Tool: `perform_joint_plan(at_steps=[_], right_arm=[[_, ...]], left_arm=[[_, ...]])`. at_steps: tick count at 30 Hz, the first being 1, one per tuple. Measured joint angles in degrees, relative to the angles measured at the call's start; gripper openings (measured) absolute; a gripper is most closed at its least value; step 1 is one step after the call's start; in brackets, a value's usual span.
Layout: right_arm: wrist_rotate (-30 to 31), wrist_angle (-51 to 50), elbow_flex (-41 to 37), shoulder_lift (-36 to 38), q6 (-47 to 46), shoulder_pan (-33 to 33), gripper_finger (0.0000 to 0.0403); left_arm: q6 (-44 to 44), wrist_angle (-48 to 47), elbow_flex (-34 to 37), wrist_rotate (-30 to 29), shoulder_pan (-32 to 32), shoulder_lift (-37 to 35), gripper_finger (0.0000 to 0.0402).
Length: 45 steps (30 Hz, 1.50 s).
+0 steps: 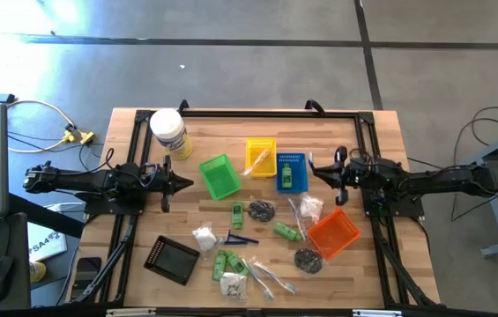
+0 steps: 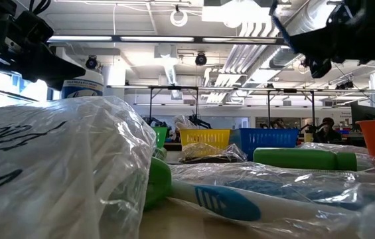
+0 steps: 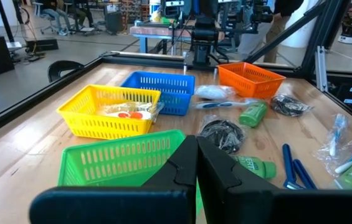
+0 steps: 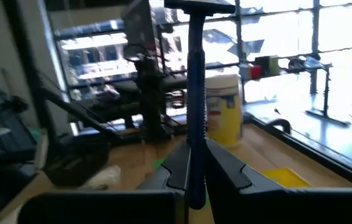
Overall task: Pick & Place Travel size toiletries
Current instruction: Put the blue razor into the green basket
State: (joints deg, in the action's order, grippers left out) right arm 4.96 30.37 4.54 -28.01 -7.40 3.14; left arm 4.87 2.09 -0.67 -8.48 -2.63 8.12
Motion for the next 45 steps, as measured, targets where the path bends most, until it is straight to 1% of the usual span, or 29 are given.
perform_joint_plan(at_steps=[3,5,8,12,18,22,25,29,32,34,40,45], right_arm=[[2.0,-6.2,6.6,-6.0,-0.4,0.0,0.0023],[1.2,-8.3,11.7,-11.4,-0.4,0.0,0.0023],[1.0,-10.8,19.9,-21.4,-0.4,0.0,0.0023],[-0.3,-16.9,31.5,-35.9,-0.3,0.6,0.0023],[-1.2,-22.4,48.0,-55.9,-3.7,1.4,0.0023],[-6.9,-27.0,58.1,-66.5,-5.7,2.3,0.0023],[-10.9,-30.2,64.5,-72.9,-6.9,2.9,0.0023],[-11.3,-36.0,72.1,-79.6,-8.7,3.4,0.0023],[-10.2,-41.0,77.2,-83.9,-10.3,3.5,0.0023],[-8.6,-42.5,79.7,-86.6,-11.0,3.3,0.0023],[-8.0,-42.2,83.0,-91.8,-14.5,3.3,0.0023],[-3.8,-42.0,83.3,-92.6,-16.8,3.5,0.0023]], left_arm=[[0.3,0.3,0.0,-0.1,0.0,0.0,0.0000],[0.3,0.8,0.0,-0.3,0.0,0.0,0.0000],[0.0,1.1,0.0,-0.3,0.0,0.0,0.0000],[0.0,1.1,0.0,-0.3,0.0,0.0,0.0000],[2.3,1.0,0.0,-0.2,0.0,0.0,0.0000],[3.9,1.0,0.0,-0.2,0.0,0.0,0.0000],[4.4,0.6,-0.4,-0.1,0.0,0.0,0.0000],[4.4,0.1,-1.1,0.0,0.0,0.0,0.0000],[4.4,-0.2,-1.3,0.0,0.0,0.0,0.0000],[4.4,-0.2,-1.3,0.0,0.0,0.0,0.0000],[4.5,-0.5,-1.4,0.0,0.0,0.0,0.0000],[4.5,-0.4,-1.4,-0.1,0.0,0.0,0.0000]])
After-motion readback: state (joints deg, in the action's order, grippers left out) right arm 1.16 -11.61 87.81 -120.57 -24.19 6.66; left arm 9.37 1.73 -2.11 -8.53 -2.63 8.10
